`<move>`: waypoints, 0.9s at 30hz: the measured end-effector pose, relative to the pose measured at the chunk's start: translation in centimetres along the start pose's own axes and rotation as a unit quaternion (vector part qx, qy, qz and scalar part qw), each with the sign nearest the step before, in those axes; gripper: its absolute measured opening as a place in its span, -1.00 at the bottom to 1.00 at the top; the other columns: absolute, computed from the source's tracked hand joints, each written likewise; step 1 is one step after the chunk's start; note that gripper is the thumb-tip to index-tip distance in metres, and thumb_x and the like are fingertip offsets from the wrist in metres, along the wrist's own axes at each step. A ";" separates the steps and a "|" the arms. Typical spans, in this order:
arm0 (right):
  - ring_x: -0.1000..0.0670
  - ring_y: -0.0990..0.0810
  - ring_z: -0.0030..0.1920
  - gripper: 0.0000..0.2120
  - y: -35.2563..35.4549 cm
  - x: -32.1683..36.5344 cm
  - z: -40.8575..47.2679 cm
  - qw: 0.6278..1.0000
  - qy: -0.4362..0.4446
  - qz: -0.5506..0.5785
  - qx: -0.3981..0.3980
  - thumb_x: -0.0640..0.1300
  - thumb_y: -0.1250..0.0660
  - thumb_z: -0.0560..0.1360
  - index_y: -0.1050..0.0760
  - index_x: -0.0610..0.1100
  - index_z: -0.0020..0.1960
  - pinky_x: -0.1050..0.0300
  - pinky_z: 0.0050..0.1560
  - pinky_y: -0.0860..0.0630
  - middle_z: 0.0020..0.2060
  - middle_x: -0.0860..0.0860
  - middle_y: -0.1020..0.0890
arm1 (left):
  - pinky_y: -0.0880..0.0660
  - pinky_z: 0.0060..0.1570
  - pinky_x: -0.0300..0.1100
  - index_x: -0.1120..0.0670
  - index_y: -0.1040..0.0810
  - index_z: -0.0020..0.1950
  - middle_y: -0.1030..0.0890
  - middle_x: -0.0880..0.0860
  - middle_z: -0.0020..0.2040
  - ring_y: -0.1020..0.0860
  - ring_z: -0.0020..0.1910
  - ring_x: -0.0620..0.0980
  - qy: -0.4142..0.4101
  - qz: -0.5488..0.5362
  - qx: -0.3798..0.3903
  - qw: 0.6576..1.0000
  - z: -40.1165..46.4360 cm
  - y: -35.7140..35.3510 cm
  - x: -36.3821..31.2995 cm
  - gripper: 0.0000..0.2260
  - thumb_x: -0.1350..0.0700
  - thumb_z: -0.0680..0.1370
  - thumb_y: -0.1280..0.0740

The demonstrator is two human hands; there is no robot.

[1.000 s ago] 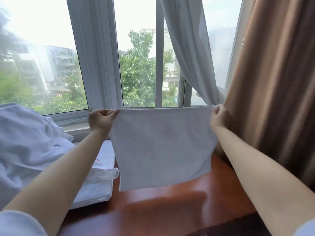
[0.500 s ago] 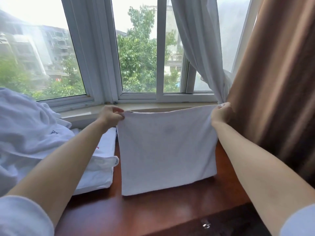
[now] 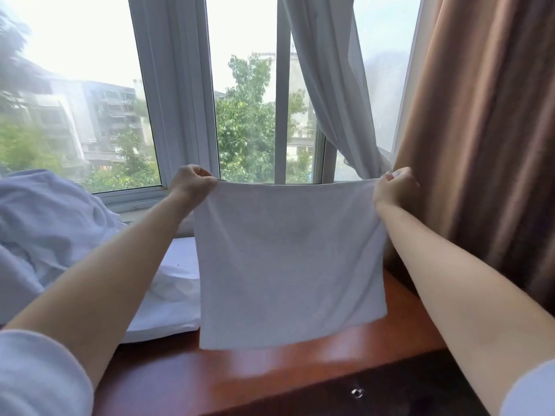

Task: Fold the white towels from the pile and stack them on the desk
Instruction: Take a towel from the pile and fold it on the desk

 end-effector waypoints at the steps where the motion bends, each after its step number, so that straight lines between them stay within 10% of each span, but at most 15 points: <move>1: -0.23 -0.58 0.06 -0.76 -0.1 -0.2 0.0 1.000 -0.003 -0.004 0.003 -0.13 -0.14 0.54 -0.48 -0.19 0.12 0.00 0.05 -0.45 0.04 -0.19 -0.63 | -0.37 -0.26 -0.24 -0.01 -0.57 -0.30 -0.55 -0.08 -0.33 -0.50 -0.22 -0.03 -0.002 0.007 0.010 1.000 0.0 -0.2 0.1 -0.88 0.16 0.43 -0.37; 10: -0.22 -0.55 0.15 -0.76 -7.5 -9.2 -1.7 0.987 -0.091 -0.061 0.118 -0.14 -0.18 0.57 -0.49 -0.23 0.15 0.05 0.10 -0.43 0.13 -0.22 -0.60 | -0.63 -0.10 0.00 0.13 -0.70 -0.06 -0.66 0.14 -0.14 -0.61 -0.17 0.11 0.057 0.111 0.148 0.981 -0.7 -8.7 9.6 -0.77 0.34 0.43 -0.29; 18: -0.20 -0.57 0.08 -0.80 -12.9 -14.3 -2.5 0.979 -0.158 -0.015 0.130 -0.09 -0.26 0.52 -0.52 -0.22 0.00 0.08 0.05 -0.44 0.03 -0.19 -0.63 | -0.43 0.14 -0.15 0.15 -0.68 0.05 -0.68 0.14 0.05 -0.58 0.11 0.13 0.053 0.133 0.048 0.989 -1.1 -12.2 15.0 -0.76 0.28 0.48 -0.28; 27: -0.15 -0.48 -0.13 -0.91 -9.6 -23.4 -10.1 0.960 -0.218 -0.052 0.168 -0.15 -0.26 0.43 -0.46 -0.15 -0.11 0.14 -0.13 -0.35 0.03 -0.15 -0.57 | -0.40 -0.11 -0.18 0.12 -0.65 -0.21 -0.62 0.02 -0.24 -0.53 -0.15 0.02 0.087 0.098 0.088 0.987 -12.2 -12.8 20.9 -0.87 0.31 0.41 -0.36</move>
Point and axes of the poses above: each hand's wrist, its own z-axis towards the middle knuckle, its own y-axis out of the back of the hand, x = y × z, the point moved 5 cm from there along z, towards the middle knuckle
